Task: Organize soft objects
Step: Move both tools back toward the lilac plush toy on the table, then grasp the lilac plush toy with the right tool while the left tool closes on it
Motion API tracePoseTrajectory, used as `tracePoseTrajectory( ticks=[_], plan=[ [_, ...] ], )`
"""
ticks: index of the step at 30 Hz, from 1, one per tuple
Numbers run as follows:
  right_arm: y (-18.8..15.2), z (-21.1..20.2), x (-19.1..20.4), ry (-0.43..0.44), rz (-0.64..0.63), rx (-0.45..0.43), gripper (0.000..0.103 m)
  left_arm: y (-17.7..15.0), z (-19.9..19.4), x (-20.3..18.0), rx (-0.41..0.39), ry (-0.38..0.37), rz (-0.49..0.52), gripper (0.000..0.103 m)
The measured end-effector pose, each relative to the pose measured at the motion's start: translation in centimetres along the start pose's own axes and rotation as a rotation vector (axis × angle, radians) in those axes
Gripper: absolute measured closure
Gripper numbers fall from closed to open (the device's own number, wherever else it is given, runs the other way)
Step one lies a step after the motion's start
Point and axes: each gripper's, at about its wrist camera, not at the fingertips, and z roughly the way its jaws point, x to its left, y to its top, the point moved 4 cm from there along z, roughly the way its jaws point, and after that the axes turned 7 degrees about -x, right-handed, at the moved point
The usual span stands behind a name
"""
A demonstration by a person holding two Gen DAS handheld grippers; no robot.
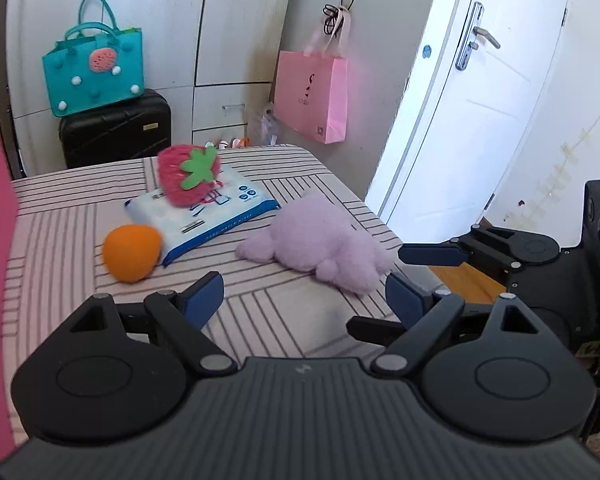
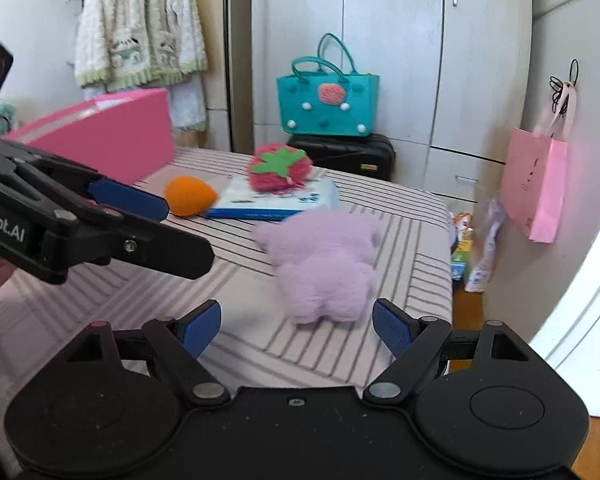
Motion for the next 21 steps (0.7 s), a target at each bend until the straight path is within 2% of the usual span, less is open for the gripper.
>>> tracePoseTrajectory(
  ticks=[4, 6, 9, 13, 14, 15, 16, 18, 21],
  plan=[
    [-0.1, 2.3, -0.4, -0.063, -0.037, 0.032, 0.017, 0.5, 2.8, 0.0, 0.025, -0.022, 0.003, 0.016],
    [0.2, 2.7, -0.6, -0.055, -0.026, 0.014, 0.017, 0.9, 3.9, 0.1, 0.043, -0.025, -0.008, 0.016],
    [0.4, 2.6, -0.6, 0.005, -0.012, -0.025, 0.017, 1.3, 4.6, 0.4, 0.045, -0.032, -0.023, 0.016],
    [0.6, 2.9, -0.4, -0.027, -0.060, -0.025, 0.019, 1.4, 4.5, 0.6, 0.047, -0.030, -0.017, 0.016],
    [0.6, 3.0, -0.3, -0.038, -0.073, -0.024, 0.022, 1.3, 4.4, 0.7, 0.048, -0.033, -0.020, 0.016],
    [0.6, 3.3, -0.3, -0.044, -0.080, -0.016, 0.036, 1.2, 4.3, 0.8, 0.050, -0.037, -0.025, 0.016],
    [0.6, 3.5, -0.3, -0.046, -0.087, -0.003, 0.041, 1.3, 4.4, 0.9, 0.052, -0.037, -0.030, 0.016],
    [0.8, 3.4, -0.4, -0.025, -0.077, -0.010, 0.046, 1.3, 4.5, 1.1, 0.055, -0.034, -0.043, 0.017],
    [0.7, 2.7, 0.2, 0.073, -0.113, -0.026, 0.047, 1.2, 4.5, 1.4, 0.068, -0.017, -0.046, 0.017]
  ],
)
